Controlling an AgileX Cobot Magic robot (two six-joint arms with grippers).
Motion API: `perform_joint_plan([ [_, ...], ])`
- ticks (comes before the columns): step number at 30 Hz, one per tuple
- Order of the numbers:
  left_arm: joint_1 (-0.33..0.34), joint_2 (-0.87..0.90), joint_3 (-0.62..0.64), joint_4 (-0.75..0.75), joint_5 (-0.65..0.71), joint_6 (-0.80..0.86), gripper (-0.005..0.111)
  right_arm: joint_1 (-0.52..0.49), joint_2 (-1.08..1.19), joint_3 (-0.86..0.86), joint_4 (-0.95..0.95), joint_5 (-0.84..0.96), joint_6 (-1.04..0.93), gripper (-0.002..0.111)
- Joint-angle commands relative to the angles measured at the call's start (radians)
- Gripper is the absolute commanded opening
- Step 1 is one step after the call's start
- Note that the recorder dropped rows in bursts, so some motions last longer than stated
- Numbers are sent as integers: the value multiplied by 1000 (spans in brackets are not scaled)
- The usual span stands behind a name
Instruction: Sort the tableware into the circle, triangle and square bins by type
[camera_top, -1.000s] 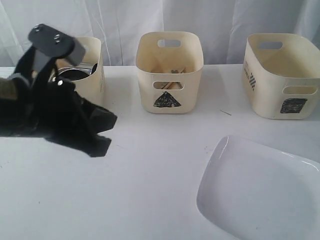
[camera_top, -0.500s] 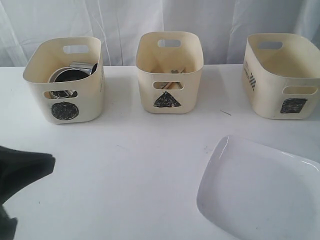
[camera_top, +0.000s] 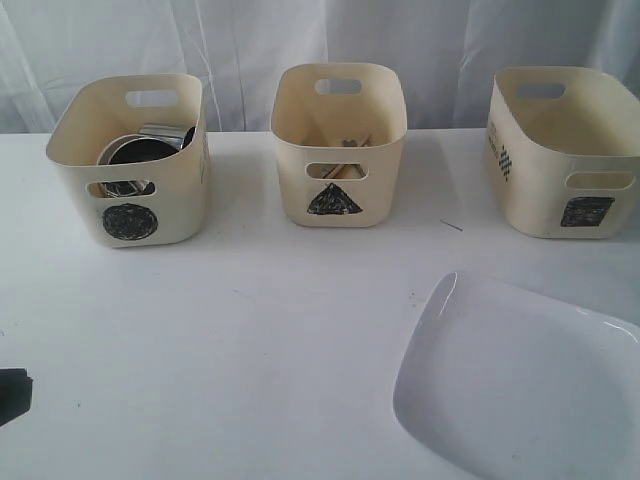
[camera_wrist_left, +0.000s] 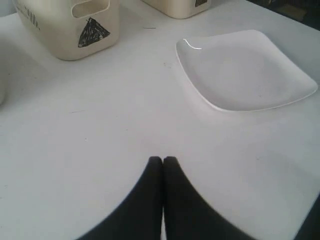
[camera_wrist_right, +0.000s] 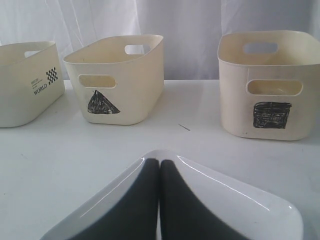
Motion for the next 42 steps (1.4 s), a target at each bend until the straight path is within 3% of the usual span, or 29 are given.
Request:
perform_joint_plan([
  [1, -3, -13, 6, 7, 14, -8, 0, -2, -5, 4, -6, -4, -1, 0],
  [22, -3, -34, 13, 14, 21, -6, 0, -2, -5, 4, -6, -4, -1, 0],
  [30, -3, -212, 156, 27, 14, 18, 0, -2, -5, 4, -6, -4, -1, 0],
  [35, -3, -334, 244, 27, -74, 56, 0, -2, -5, 4, -6, -4, -1, 0],
  [42, -3, -339, 320, 27, -143, 75, 0, -2, -5, 4, -6, -4, -1, 0],
])
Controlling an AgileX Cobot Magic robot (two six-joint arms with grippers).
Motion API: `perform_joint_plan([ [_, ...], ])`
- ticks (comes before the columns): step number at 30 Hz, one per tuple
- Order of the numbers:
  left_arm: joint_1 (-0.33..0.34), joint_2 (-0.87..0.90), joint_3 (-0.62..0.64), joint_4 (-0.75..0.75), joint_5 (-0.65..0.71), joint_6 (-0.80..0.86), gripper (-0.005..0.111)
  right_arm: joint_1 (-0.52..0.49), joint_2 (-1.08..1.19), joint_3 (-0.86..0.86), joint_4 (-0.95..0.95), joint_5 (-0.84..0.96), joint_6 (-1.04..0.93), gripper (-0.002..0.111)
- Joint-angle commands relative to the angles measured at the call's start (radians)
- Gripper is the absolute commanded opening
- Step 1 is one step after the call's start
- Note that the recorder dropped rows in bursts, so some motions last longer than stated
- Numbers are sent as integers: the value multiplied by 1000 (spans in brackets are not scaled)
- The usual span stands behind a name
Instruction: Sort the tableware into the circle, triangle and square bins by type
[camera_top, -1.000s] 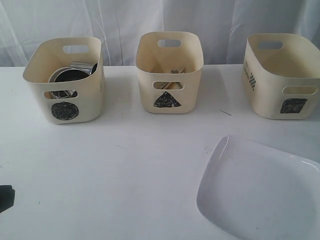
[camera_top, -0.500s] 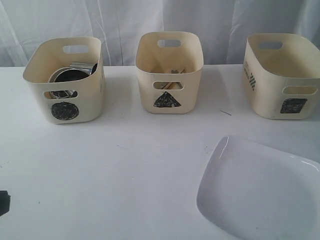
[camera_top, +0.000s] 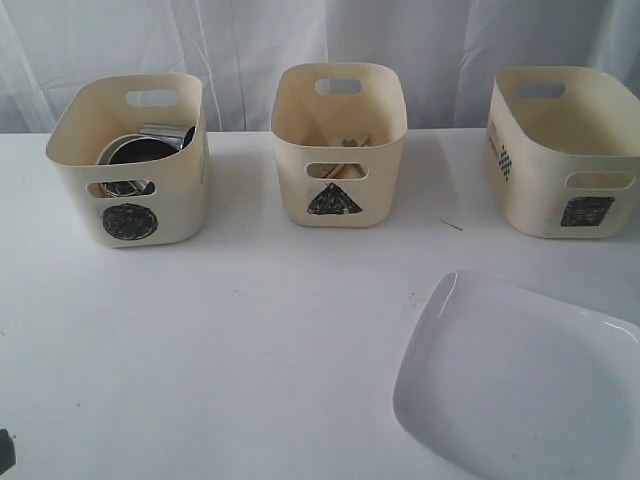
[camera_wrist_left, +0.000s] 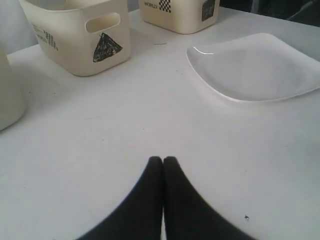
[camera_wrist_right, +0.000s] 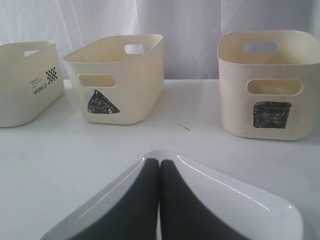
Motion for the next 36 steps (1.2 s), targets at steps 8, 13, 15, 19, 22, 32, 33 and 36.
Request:
perform_joint_plan([
  [8, -3, -7, 92, -9, -167, -19, 0, -2, -5, 4, -6, -4, -1, 0],
  [13, -3, -7, 92, -9, -104, -21, 0, -2, -5, 4, -6, -4, -1, 0],
  [15, -3, -7, 92, -9, -96, -21, 0, -2, -5, 4, -6, -4, -1, 0],
  [19, 2, -7, 92, -9, -106, -21, 0, -2, -5, 4, -6, -4, -1, 0],
  [22, 112, -7, 92, -9, -106, -21, 0, -2, -5, 4, -6, -4, -1, 0],
  [32, 578, -7, 92, -9, -106, -21, 0, -2, -5, 4, -6, -4, -1, 0],
  [33, 599, -7, 92, -9, -106, -21, 0, -2, -5, 4, -6, -4, -1, 0],
  [36, 641, -7, 92, -9, -106, -21, 0, -2, -5, 4, -6, -4, -1, 0],
])
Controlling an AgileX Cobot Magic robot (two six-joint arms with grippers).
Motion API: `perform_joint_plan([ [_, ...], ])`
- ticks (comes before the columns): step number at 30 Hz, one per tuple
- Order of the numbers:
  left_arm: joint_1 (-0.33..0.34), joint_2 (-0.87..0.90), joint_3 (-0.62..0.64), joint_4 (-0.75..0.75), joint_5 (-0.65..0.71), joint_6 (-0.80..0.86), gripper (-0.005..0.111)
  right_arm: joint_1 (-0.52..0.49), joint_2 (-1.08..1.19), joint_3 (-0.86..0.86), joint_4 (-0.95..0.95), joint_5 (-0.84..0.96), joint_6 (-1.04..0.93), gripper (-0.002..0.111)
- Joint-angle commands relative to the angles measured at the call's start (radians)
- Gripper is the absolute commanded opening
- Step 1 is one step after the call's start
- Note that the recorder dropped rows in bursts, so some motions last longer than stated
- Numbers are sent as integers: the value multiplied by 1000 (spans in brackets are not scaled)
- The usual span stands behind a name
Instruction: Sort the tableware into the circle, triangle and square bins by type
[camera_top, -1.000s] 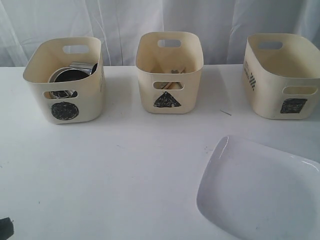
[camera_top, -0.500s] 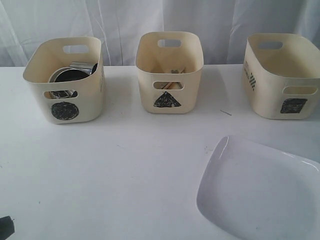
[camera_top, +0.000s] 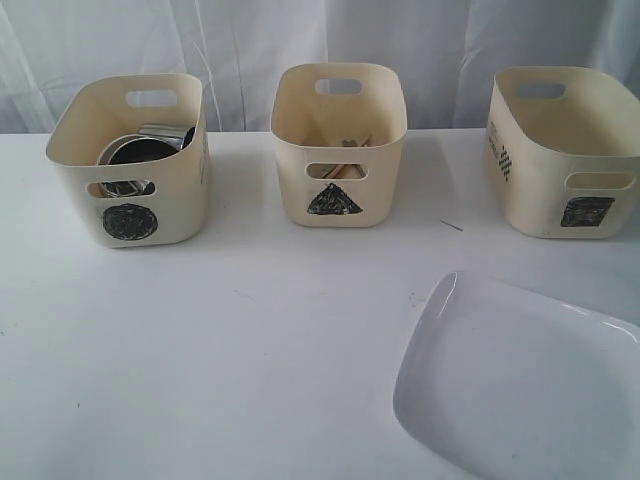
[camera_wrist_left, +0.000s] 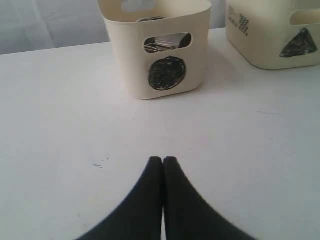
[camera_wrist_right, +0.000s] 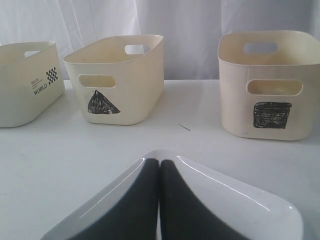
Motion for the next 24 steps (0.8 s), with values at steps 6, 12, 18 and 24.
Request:
perform_joint_plan([
  [6, 39, -5, 5, -9, 0, -5, 0, -2, -5, 4, -6, -4, -1, 0],
  [12, 39, -5, 5, -9, 0, -3, 0, -2, -5, 4, 32, -121, 28, 0],
  [18, 39, -5, 5, -9, 0, -3, 0, -2, -5, 4, 49, -342, 53, 0],
  [24, 39, -5, 5, -9, 0, -3, 0, -2, -5, 4, 83, -454, 122, 0],
])
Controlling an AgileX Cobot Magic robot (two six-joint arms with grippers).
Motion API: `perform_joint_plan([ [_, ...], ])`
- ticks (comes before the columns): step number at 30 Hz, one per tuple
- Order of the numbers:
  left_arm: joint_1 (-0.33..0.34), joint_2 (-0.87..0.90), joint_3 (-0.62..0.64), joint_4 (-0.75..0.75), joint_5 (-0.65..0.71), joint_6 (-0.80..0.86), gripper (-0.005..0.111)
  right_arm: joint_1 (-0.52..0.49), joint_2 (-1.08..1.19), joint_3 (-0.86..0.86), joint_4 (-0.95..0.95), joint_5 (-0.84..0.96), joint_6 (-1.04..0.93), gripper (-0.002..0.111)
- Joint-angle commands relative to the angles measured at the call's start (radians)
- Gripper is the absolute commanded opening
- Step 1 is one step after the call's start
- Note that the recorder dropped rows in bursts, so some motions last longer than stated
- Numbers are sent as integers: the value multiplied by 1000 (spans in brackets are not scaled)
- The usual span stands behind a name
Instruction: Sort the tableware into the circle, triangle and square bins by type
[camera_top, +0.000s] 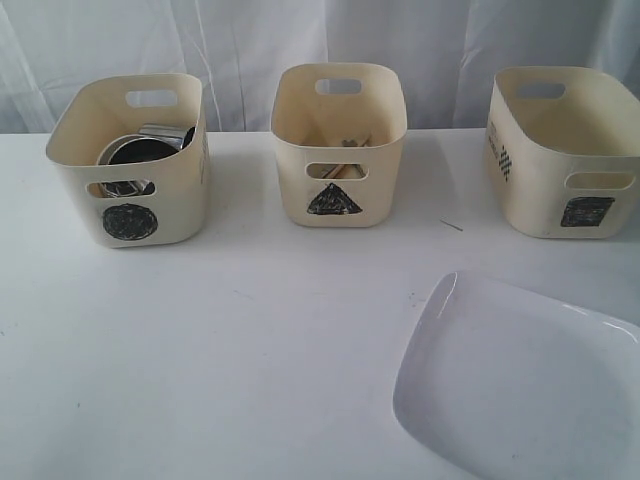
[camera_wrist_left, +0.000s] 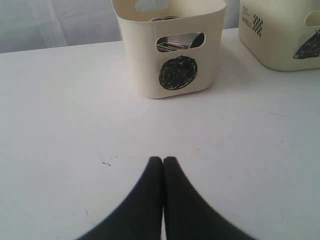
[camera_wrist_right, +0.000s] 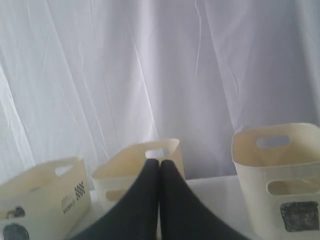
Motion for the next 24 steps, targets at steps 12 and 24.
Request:
perform_joint_plan([
  [12, 5, -5, 4, -9, 0, -3, 0, -2, -5, -35, 18, 151, 211, 0],
  [24, 5, -5, 4, -9, 0, -3, 0, -2, 115, -354, 19, 689, -142, 10],
])
